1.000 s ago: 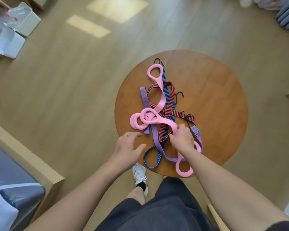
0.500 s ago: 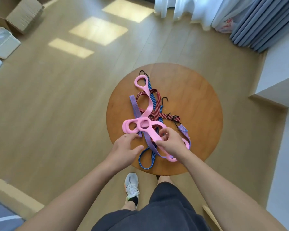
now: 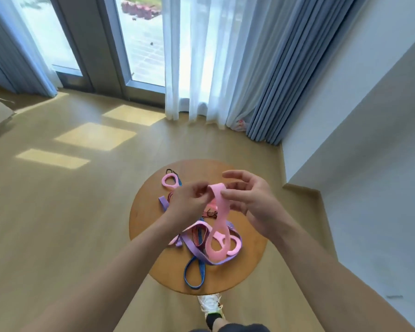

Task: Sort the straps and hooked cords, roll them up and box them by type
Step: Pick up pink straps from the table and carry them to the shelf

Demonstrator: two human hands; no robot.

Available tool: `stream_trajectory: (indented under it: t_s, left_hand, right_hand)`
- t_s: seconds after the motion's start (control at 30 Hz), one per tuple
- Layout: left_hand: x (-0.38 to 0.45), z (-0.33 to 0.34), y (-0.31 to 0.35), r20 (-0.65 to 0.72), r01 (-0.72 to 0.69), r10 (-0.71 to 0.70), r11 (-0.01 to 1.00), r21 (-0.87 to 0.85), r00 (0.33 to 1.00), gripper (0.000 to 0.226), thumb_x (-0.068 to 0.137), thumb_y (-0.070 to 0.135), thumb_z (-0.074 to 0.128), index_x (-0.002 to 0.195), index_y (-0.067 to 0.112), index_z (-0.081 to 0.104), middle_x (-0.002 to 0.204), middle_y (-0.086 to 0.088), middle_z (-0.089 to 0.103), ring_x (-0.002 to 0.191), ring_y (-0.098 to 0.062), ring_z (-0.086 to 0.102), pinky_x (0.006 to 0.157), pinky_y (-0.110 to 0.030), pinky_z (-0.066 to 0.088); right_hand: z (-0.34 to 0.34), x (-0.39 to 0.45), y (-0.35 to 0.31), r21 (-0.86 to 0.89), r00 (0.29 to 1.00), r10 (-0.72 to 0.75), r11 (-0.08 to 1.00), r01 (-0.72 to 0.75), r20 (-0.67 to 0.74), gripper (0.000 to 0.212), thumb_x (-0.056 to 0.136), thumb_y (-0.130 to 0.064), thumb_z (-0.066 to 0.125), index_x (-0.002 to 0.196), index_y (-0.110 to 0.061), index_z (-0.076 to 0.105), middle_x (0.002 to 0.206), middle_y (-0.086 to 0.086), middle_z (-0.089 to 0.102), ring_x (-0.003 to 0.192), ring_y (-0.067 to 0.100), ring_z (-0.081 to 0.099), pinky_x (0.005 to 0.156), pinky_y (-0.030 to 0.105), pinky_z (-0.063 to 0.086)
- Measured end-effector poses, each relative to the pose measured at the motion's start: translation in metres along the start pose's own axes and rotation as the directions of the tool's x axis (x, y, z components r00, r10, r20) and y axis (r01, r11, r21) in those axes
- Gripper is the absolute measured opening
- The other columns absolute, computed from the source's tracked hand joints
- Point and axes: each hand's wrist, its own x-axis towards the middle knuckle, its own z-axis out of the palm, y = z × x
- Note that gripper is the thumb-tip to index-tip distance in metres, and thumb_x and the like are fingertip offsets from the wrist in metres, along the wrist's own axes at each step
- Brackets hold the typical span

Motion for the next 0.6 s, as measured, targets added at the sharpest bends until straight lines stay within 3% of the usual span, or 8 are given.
stream_trajectory:
  t_s: [0.07,0.17,0.3,0.37,0.5,0.6]
  left_hand:
    - [-0.004,-0.007,0.024,-0.012,-0.044,0.043,0.995,-0.090,0.999,0.016,0.097,0.004,0.061,0.098,0.007,0.077,0.084,-0.011,0.075,0.074,-0.016,0.067,0.070,-0.035,0.058]
    - [-0.014,-0.018,0.055,0.018,-0.051,0.057,0.976,-0.211,0.998,0.017,0.098,-0.001,0.058,0.105,0.004,0.073,0.089,-0.017,0.075,0.072,-0.022,0.072,0.058,-0.028,0.060]
    - [-0.025,-0.027,0.080,0.048,-0.081,0.097,0.963,-0.258,0.994,0.012,0.096,0.003,0.063,0.101,0.010,0.072,0.088,-0.019,0.076,0.075,-0.035,0.076,0.064,-0.047,0.064]
    - [-0.033,-0.031,0.090,0.075,-0.116,0.139,0.962,-0.249,0.988,0.009,0.096,0.005,0.066,0.101,0.008,0.072,0.086,-0.018,0.076,0.073,-0.034,0.076,0.063,-0.047,0.064]
    - [-0.044,-0.039,0.105,0.109,-0.160,0.195,0.950,-0.267,0.975,0.011,0.097,0.003,0.063,0.101,0.008,0.073,0.088,-0.016,0.076,0.075,-0.029,0.076,0.061,-0.040,0.063]
    - [-0.046,-0.043,0.112,0.131,-0.146,0.196,0.936,-0.319,0.972,0.015,0.098,0.001,0.059,0.104,0.007,0.072,0.089,-0.018,0.074,0.076,-0.029,0.076,0.061,-0.037,0.061]
  right_hand:
    - [0.001,-0.016,-0.015,-0.005,0.997,-0.077,0.997,0.077,-0.025,0.041,0.082,0.009,0.072,0.120,-0.002,0.062,0.092,0.014,0.068,0.083,0.026,0.069,0.069,0.034,0.059]
    - [0.005,-0.040,-0.029,-0.037,0.984,-0.174,0.984,0.172,-0.049,0.043,0.080,0.012,0.073,0.120,-0.001,0.062,0.094,0.018,0.067,0.087,0.029,0.069,0.076,0.038,0.061]
    - [0.009,-0.058,-0.032,-0.118,0.961,-0.266,0.959,0.257,-0.071,0.051,0.072,0.012,0.080,0.118,-0.003,0.064,0.104,0.024,0.070,0.098,0.037,0.070,0.087,0.046,0.060]
    - [0.011,-0.064,-0.029,-0.172,0.953,-0.291,0.946,0.274,-0.080,0.055,0.069,0.004,0.086,0.118,-0.008,0.065,0.106,0.018,0.072,0.103,0.034,0.069,0.089,0.045,0.059]
    - [0.015,-0.070,-0.019,-0.380,0.955,-0.276,0.900,0.215,-0.112,0.060,0.066,-0.022,0.093,0.119,-0.026,0.068,0.113,-0.004,0.071,0.111,0.020,0.063,0.095,0.044,0.054]
    - [0.017,-0.078,-0.010,-0.341,0.986,-0.170,0.927,0.158,-0.004,0.047,0.075,-0.019,0.088,0.119,-0.020,0.070,0.114,0.002,0.072,0.108,0.021,0.068,0.096,0.042,0.056]
